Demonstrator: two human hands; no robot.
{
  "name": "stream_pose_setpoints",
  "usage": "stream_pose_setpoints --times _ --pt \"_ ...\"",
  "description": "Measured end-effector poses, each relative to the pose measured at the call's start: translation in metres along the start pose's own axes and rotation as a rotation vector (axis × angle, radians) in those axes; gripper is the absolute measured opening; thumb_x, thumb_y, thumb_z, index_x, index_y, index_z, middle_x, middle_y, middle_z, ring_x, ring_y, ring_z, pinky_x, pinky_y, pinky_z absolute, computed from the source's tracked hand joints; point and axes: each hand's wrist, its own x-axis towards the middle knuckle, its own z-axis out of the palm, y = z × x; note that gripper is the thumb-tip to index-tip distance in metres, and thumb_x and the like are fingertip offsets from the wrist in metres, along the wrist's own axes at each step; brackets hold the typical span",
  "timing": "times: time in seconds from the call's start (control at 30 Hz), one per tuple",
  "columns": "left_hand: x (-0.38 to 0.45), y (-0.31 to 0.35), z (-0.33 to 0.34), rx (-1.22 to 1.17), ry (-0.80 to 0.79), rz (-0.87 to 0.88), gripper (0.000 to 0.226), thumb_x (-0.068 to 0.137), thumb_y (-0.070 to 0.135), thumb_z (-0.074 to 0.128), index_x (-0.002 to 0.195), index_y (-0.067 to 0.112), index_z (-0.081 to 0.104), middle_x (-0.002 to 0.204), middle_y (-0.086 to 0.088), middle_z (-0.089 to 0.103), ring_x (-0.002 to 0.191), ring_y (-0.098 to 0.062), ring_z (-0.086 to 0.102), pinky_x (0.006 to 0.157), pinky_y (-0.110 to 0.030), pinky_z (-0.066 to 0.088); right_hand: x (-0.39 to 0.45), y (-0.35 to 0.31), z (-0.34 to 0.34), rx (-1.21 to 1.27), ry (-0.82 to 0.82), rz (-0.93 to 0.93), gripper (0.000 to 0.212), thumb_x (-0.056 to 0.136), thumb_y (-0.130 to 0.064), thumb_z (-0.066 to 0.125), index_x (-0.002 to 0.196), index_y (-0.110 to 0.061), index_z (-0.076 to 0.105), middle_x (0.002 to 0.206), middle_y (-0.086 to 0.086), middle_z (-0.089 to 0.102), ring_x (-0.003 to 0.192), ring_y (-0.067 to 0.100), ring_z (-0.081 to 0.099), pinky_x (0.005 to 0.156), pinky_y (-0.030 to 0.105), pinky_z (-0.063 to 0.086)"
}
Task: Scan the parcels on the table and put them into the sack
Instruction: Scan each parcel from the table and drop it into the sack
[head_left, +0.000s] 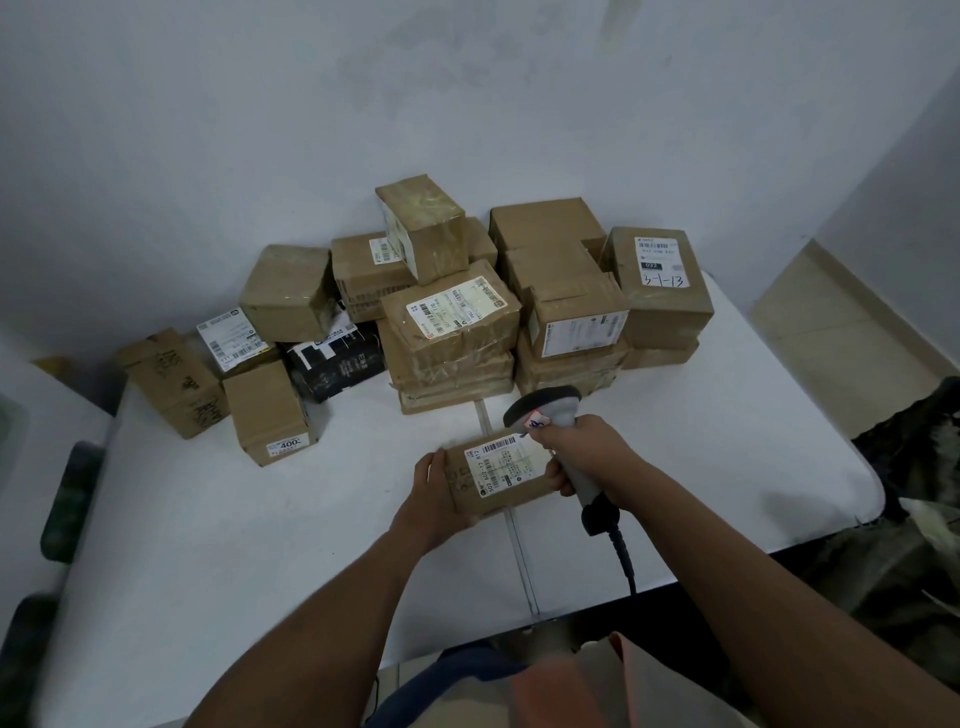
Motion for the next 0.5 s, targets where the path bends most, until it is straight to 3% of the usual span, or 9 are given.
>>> stream_pose_setpoints --times 0.13,0.5 --pt "-0.0008 0.0007 0.0011 -0.002 0.012 0.004 0.121 0.067 0.04 0.088 0.154 0.008 0.01 0.156 -0.008 0.017 0.139 -0.022 0.034 0.105 -0.035 0.042 -0.0008 -0.0021 -0.0013 -0.016 -0.004 -0.006 0.033 0.093 -0.035 0.064 0.094 -0.001 0.063 0.057 0.01 0.064 0.044 0.018 0.059 0.044 0.024 0.048" --pt "-0.0013 0.0031 0.0001 0.004 0.003 0.004 0.121 0.066 0.04 0.088 0.153 0.009 0.01 0.156 -0.007 0.018 0.139 -0.021 0.033 0.106 -0.035 0.042 -0.0004 -0.0008 -0.0033 -0.068 0.008 -0.016 0.035 0.094 -0.033 0.062 0.1 0.001 0.065 0.056 0.009 0.064 0.044 0.016 0.06 0.044 0.023 0.048"
